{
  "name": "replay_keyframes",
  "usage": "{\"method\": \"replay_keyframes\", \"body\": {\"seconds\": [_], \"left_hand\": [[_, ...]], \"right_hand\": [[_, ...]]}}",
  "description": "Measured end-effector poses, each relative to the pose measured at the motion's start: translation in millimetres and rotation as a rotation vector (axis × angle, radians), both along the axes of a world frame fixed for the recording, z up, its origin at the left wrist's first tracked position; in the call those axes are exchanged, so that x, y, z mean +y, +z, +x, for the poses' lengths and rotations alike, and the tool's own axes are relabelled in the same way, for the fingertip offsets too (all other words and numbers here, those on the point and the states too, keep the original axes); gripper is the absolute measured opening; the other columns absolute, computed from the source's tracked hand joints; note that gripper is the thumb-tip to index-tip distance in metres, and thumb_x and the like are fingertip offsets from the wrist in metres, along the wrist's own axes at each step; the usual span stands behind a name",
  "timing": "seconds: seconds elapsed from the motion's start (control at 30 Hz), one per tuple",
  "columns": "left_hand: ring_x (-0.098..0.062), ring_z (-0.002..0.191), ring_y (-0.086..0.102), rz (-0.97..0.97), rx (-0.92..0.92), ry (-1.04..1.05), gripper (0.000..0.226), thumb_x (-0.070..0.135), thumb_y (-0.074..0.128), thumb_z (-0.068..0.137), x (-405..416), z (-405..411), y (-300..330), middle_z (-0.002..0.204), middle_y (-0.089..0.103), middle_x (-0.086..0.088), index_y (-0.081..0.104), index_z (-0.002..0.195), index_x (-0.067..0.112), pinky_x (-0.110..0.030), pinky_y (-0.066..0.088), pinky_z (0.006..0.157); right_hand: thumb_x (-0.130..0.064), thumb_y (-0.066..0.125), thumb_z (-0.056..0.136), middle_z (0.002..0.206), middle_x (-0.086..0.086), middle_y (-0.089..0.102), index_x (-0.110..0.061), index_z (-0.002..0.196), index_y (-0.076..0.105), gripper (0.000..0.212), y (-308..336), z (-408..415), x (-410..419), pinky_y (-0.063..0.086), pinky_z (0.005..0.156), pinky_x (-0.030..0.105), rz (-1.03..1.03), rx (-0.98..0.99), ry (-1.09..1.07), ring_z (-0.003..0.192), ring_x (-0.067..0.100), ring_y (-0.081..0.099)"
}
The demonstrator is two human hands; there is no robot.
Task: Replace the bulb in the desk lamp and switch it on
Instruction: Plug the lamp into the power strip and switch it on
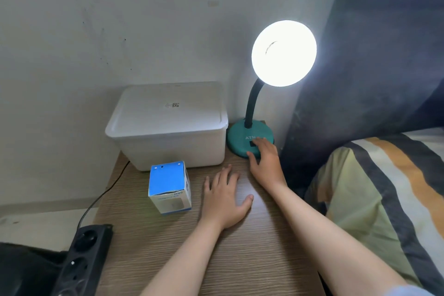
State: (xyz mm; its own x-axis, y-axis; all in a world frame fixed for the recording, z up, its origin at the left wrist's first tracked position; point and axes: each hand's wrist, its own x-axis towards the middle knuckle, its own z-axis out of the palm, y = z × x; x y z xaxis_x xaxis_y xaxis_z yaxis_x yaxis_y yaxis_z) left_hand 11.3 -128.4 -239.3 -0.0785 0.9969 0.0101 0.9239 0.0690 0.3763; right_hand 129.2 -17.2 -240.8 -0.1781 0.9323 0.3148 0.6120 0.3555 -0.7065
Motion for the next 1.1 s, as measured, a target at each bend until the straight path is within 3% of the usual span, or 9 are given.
{"method": "replay_keyframes", "body": {"seconds": [1.1], "left_hand": [[-0.017,0.143,0.017,0.006,0.008,0.006,0.068,0.064,0.041,0.080,0.2,0.9,-0.8,0.155,0.020,0.004,0.032,0.138,0.030,-0.048,0.006,0.117]], "right_hand": [[-0.020,0.060,0.087,0.132,0.009,0.054,-0.009,0.126,0.054,0.041,-0.9,-1.5,0.5,0.026,0.105,0.023,0.002,-0.028,-0.024,0.129,0.022,0.040]]}}
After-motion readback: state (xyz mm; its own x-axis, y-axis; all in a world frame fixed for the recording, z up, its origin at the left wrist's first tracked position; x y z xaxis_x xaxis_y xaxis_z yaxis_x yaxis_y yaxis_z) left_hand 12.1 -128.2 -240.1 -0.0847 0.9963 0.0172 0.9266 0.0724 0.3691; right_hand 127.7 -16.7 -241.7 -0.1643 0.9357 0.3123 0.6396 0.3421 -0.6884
